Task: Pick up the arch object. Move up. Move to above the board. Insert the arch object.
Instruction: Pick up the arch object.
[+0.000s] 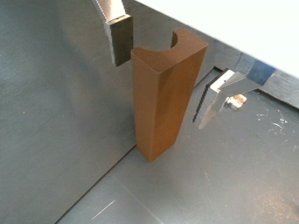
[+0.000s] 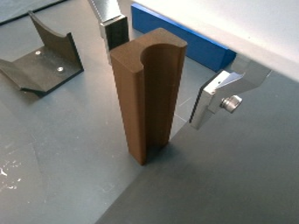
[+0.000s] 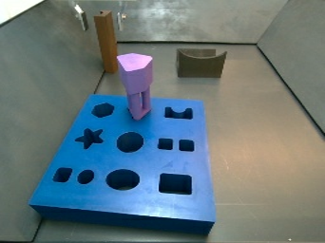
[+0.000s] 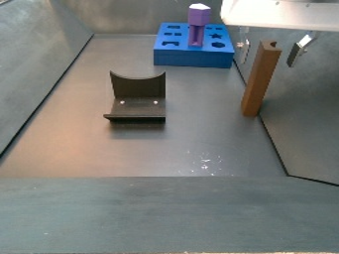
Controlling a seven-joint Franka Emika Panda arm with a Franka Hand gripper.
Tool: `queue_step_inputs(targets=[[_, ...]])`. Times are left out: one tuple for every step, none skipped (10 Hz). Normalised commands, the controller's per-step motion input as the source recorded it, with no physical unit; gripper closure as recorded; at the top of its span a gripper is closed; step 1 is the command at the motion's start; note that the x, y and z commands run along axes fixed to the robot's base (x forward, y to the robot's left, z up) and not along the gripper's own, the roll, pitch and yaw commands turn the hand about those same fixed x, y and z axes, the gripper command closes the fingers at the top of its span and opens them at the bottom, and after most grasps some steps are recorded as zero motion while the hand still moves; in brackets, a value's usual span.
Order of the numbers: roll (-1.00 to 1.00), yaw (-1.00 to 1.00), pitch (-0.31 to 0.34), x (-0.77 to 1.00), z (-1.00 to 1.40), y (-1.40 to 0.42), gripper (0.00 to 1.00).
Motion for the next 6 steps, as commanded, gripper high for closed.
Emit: queue_step_inputs(targets=[[-0.07,0.0,0.0,0.0,0.0,0.07,0.0],[0.01,0.0,0.0,0.0,0.0,0.0,0.0],[0.0,0.0,0.0,0.0,0.0,0.0,1.0],[0.0,0.0,0.0,0.0,0.0,0.0,1.0],[0.0,0.0,0.0,0.0,0.0,0.0,1.0],[0.0,0.0,0.0,0.0,0.0,0.0,1.0]])
